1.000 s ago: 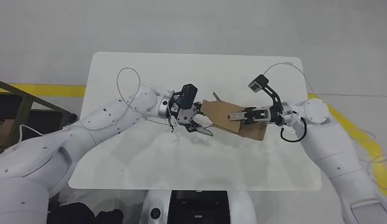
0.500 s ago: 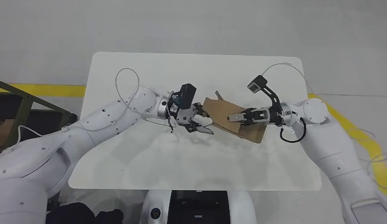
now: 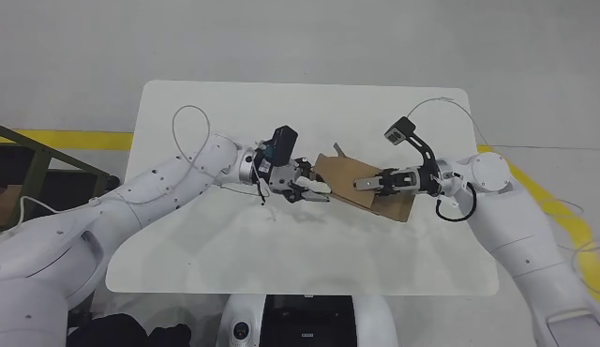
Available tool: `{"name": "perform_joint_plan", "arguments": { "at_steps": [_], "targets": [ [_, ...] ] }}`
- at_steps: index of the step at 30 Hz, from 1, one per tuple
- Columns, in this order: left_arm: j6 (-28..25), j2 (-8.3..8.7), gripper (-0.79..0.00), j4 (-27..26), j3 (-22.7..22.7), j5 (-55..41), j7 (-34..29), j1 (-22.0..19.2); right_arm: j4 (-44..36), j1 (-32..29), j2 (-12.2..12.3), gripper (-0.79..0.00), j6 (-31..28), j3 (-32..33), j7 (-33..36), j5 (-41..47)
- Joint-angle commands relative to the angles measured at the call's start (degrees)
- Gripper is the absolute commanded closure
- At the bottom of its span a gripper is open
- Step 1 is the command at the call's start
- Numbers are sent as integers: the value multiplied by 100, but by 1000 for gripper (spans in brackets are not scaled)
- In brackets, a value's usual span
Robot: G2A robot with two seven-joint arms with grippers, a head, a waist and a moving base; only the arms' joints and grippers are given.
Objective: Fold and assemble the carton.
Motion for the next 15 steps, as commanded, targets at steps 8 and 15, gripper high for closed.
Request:
{"name": "perform_joint_plan", "arguments": {
  "at_steps": [8, 15],
  "targets": [
    [0, 13, -259, 42, 0, -170, 0, 39, -110, -16, 38, 0, 5, -27, 5, -18],
    [0, -26, -225, 223, 0, -224, 0, 21, -143, -5, 58, 0, 5, -58, 5, 5]
  ]
}}
